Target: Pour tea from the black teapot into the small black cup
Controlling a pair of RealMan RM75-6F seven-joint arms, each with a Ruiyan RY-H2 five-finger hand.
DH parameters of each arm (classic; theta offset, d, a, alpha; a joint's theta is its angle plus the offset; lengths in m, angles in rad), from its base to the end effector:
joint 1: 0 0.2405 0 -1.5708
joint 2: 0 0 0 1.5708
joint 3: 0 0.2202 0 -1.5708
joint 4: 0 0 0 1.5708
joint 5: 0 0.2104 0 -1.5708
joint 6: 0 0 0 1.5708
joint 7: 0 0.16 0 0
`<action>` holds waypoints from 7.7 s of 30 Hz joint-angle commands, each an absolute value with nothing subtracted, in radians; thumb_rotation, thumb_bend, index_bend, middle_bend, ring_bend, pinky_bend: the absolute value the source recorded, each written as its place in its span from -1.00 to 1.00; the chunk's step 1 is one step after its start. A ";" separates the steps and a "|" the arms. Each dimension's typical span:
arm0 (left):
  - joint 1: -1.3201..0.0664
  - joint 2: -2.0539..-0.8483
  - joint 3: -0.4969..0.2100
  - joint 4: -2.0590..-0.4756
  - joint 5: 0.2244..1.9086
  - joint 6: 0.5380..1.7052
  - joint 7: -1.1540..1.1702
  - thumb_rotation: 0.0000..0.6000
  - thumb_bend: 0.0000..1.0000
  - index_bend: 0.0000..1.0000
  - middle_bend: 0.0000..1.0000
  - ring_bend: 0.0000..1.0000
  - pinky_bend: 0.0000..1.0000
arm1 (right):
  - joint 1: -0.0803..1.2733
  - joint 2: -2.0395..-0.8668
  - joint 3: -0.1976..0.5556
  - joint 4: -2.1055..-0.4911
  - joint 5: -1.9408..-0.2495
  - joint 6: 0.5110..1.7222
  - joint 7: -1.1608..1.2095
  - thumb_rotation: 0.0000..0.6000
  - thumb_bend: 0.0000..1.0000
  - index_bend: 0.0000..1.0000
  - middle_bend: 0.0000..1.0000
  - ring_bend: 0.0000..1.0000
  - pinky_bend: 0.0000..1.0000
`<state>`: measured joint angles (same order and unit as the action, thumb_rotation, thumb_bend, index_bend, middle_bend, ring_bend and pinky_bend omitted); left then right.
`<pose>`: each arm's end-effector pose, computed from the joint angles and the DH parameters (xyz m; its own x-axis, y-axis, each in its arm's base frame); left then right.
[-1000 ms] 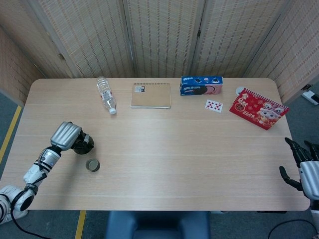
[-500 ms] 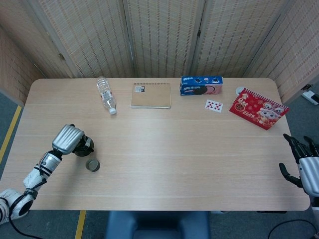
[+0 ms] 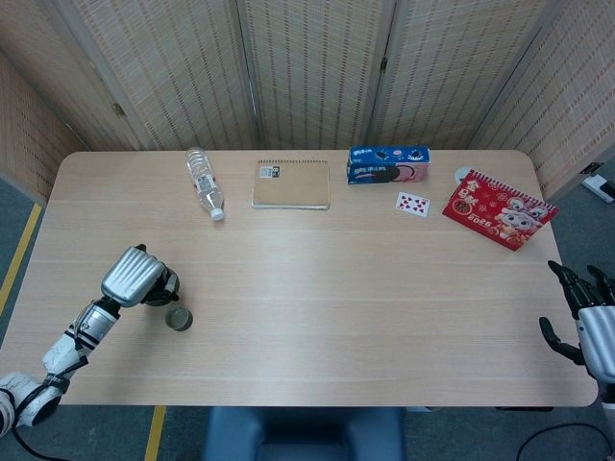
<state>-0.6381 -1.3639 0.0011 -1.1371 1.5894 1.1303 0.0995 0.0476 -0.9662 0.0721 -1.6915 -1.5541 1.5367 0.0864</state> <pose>-0.2191 0.3423 0.0606 0.7531 -0.0316 0.6571 0.5605 -0.4921 -0.6661 -0.2684 -0.1879 0.1858 0.3840 0.0564 0.9216 -0.9215 -0.0392 0.3863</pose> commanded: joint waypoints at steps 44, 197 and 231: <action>-0.584 -1.464 0.045 -0.973 1.725 1.301 0.257 0.21 0.39 1.00 1.00 0.90 0.17 | 0.020 -0.986 0.064 -1.661 -1.537 1.559 0.131 1.00 -0.15 -0.89 -0.60 -0.49 -0.84; -0.592 -1.455 0.047 -0.984 1.743 1.296 0.300 0.97 0.44 1.00 1.00 0.91 0.19 | -0.001 -0.993 0.069 -1.630 -1.542 1.585 0.162 1.00 -0.15 -0.89 -0.60 -0.48 -0.84; -0.587 -1.456 0.052 -0.978 1.750 1.304 0.308 1.00 0.45 1.00 1.00 0.91 0.19 | -0.006 -0.996 0.070 -1.623 -1.543 1.593 0.170 1.00 -0.15 -0.89 -0.60 -0.48 -0.84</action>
